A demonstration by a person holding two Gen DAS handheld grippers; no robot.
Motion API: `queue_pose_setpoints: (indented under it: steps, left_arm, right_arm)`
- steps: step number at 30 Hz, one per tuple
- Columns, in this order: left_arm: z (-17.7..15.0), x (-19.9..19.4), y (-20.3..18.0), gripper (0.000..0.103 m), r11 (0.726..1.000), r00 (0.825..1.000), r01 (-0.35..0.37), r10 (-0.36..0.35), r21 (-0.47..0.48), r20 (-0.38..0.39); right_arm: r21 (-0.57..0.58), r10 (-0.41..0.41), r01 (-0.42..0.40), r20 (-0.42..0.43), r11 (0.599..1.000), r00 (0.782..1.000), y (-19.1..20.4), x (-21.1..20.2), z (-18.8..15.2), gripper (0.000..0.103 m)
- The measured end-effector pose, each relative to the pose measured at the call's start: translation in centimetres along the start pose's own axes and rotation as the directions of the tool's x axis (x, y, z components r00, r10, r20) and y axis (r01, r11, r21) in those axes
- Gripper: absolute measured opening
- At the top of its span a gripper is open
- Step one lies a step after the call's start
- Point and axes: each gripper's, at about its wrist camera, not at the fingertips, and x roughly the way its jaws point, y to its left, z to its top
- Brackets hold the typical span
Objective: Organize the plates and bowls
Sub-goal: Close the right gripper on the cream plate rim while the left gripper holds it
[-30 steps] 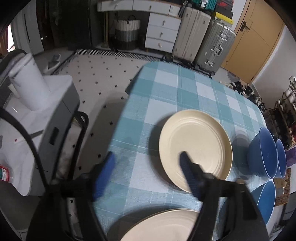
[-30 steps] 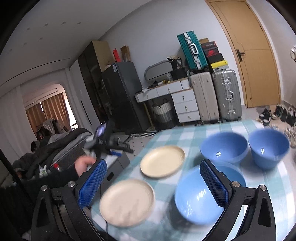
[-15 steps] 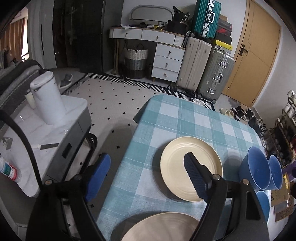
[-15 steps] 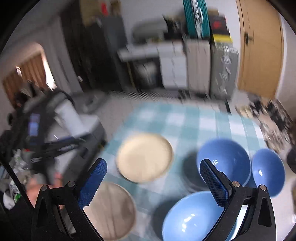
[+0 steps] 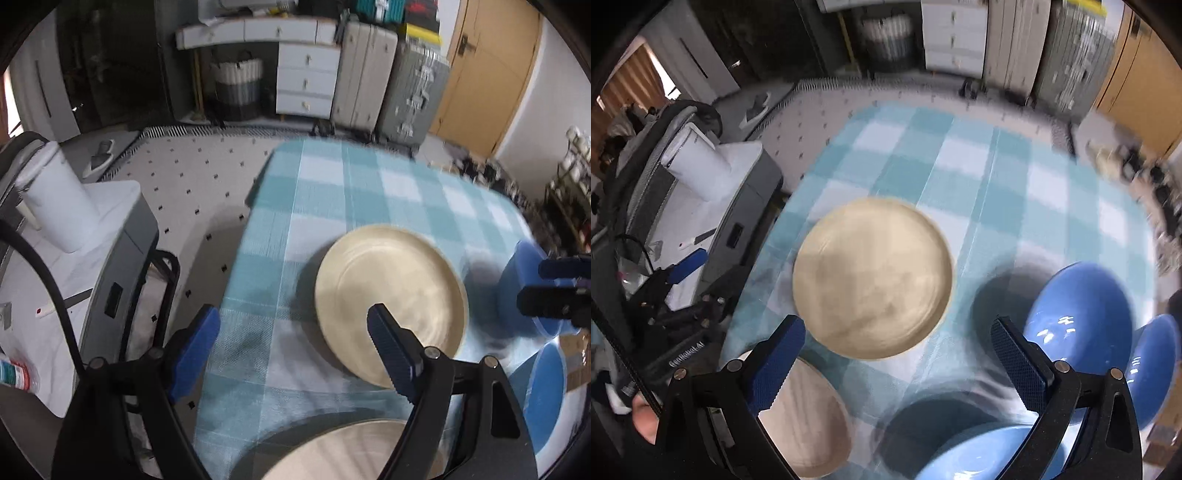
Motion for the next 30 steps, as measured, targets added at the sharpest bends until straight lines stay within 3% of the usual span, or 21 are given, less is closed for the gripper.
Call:
queue_pose_setpoints:
  steps: [8, 14, 21, 26, 30]
  left_arm:
    - [0.4, 5.5, 0.9, 0.083, 0.999, 0.991, 0.009, -0.014, -0.040, -0.132]
    - [0.6, 6.7, 0.2, 0.083, 0.999, 0.991, 0.026, -0.031, -0.039, -0.131]
    - [0.9, 8.1, -0.7, 0.083, 1.000, 0.988, 0.014, -0.012, 0.012, -0.155]
    - [1.0, 8.9, -0.9, 0.083, 0.997, 0.980, 0.074, -0.074, -0.004, -0.186]
    - [0.9, 9.3, -1.2, 0.083, 0.990, 0.968, 0.134, -0.139, -0.037, -0.207]
  right_arm:
    - [0.054, -0.007, 0.010, -0.058, 0.999, 0.998, -2.3, 5.6, 2.9, 0.102]
    - [0.087, -0.044, 0.051, -0.087, 0.995, 0.995, -3.1, 8.9, 4.1, 0.100]
    - [0.106, -0.037, 0.050, -0.119, 0.993, 0.992, -3.9, 11.2, 4.6, 0.089]
    - [0.135, -0.014, 0.035, -0.151, 0.990, 0.988, -4.4, 12.6, 4.6, 0.074]
    - [0.143, -0.015, 0.039, -0.167, 0.989, 0.986, -4.5, 13.6, 4.1, 0.073]
